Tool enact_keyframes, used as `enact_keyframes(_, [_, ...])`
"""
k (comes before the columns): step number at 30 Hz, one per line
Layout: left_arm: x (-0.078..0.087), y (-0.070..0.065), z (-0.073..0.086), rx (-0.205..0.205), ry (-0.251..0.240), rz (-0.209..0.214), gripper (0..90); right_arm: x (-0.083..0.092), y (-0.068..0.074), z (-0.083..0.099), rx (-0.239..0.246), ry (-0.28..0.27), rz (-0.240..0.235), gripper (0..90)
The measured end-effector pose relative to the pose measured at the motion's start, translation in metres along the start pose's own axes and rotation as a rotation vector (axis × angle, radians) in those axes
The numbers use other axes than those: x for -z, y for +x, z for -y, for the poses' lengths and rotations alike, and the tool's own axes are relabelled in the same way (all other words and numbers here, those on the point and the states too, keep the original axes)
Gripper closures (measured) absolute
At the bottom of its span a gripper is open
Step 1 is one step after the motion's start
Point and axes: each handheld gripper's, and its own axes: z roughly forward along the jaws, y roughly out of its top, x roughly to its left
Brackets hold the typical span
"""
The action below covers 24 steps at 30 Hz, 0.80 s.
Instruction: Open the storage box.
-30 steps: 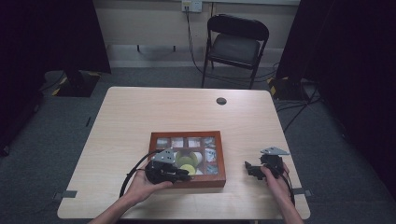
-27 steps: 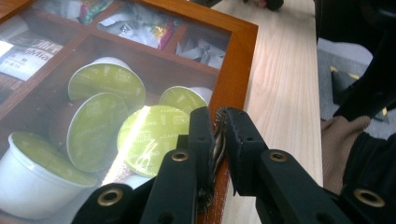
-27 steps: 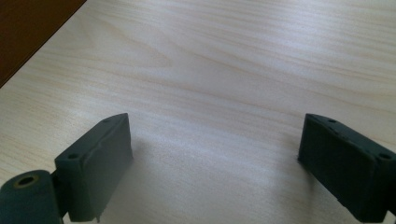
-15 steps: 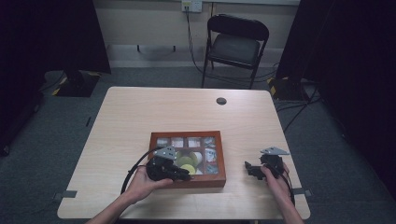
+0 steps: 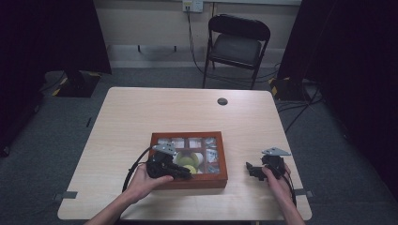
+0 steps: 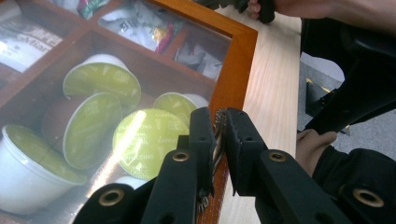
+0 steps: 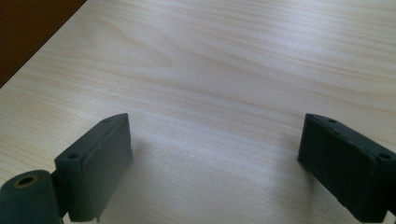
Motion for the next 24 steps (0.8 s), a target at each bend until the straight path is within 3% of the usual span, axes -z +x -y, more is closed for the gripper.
enact_keyframes(4, [0.004,0.0,-0.005,0.012,-0.008,0.005,81.4,0.0,0.0,0.0,0.0,0.0,0.0,8.9])
enact_keyframes(5, [0.007,-0.001,-0.008,0.041,-0.014,0.002,81.3,0.0,0.0,0.0,0.0,-0.001,0.0,8.9])
enact_keyframes(7, [0.008,-0.001,-0.011,0.046,0.004,-0.002,81.2,0.0,0.0,0.0,0.0,-0.001,0.0,8.9])
enact_keyframes(15, [0.014,0.0,-0.016,0.041,-0.016,0.013,81.2,0.0,0.0,0.0,0.0,-0.001,0.0,8.9])
enact_keyframes(19, [0.016,-0.002,-0.021,0.023,0.004,-0.003,81.2,0.0,0.0,0.0,0.0,-0.001,0.0,8.9])
enact_keyframes(24, [0.02,0.0,-0.026,0.036,-0.016,0.011,81.2,0.0,0.0,0.0,0.001,-0.001,0.0,8.9])
